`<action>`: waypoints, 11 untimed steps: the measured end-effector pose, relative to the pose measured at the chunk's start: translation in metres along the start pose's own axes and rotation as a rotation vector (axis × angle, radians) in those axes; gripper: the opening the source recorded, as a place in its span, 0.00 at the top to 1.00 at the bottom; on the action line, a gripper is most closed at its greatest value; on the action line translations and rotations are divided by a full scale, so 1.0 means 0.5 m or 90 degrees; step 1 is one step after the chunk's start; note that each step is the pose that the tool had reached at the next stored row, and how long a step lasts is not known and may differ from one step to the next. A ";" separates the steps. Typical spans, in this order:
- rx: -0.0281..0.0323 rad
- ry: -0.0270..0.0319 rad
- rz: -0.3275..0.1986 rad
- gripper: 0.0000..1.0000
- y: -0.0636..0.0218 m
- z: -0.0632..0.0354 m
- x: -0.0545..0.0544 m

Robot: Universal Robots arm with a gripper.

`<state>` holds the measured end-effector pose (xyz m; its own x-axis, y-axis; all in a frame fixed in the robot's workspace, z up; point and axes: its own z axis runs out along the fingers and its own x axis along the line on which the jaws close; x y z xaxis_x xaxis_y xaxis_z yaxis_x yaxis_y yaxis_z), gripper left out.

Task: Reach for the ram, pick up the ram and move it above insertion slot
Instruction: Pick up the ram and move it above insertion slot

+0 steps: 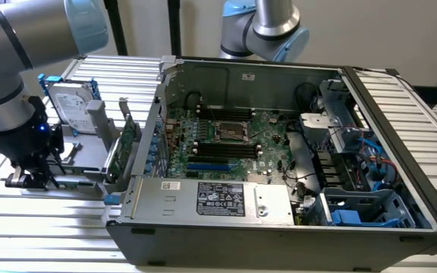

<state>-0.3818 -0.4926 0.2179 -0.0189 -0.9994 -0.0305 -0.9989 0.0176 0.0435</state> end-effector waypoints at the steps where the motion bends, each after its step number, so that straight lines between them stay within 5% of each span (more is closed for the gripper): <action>1: 0.0000 0.0000 -0.001 0.64 0.000 0.002 0.000; 11: -0.0002 -0.0006 -0.008 0.64 -0.005 0.019 0.000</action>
<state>-0.3796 -0.4926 0.2083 -0.0065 -0.9995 -0.0320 -0.9990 0.0051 0.0434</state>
